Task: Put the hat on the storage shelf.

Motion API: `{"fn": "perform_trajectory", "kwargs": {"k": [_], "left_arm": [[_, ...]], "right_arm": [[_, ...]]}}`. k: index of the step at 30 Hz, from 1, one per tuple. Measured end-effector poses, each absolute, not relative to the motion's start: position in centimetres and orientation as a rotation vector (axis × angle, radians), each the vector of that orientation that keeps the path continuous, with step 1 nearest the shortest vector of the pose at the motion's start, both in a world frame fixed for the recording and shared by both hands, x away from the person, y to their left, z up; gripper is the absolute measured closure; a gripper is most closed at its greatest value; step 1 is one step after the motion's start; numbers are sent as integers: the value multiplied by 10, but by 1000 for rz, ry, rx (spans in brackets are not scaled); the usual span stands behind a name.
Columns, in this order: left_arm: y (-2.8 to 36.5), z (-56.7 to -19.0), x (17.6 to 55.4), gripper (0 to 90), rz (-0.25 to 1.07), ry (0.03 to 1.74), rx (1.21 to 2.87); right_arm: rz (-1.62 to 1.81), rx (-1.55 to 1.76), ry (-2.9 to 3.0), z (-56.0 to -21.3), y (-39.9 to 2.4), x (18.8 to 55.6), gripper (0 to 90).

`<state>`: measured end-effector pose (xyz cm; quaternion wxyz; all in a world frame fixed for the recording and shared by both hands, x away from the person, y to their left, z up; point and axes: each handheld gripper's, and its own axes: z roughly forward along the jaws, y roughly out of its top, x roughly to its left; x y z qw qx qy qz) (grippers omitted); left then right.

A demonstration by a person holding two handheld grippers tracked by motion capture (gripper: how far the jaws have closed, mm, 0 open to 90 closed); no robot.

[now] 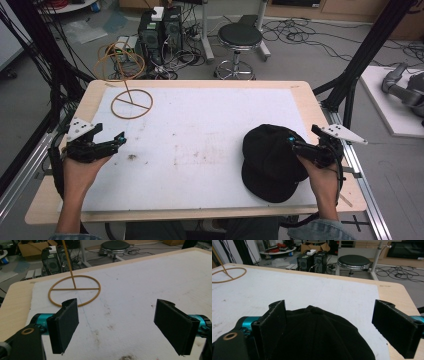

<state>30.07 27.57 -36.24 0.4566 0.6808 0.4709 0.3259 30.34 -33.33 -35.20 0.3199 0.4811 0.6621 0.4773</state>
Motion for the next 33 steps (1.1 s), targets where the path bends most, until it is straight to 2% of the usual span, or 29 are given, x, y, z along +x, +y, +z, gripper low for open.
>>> {"fn": "perform_trajectory", "kwargs": {"k": [23, 33], "left_arm": [[276, -365, 297, 203, 796, 1160, 1691], [280, -366, 292, 203, 802, 1174, 1686]], "right_arm": [[1262, 1268, 1772, -356, -329, 312, 124], [1250, 1292, 1819, -369, -323, 325, 124]]}}
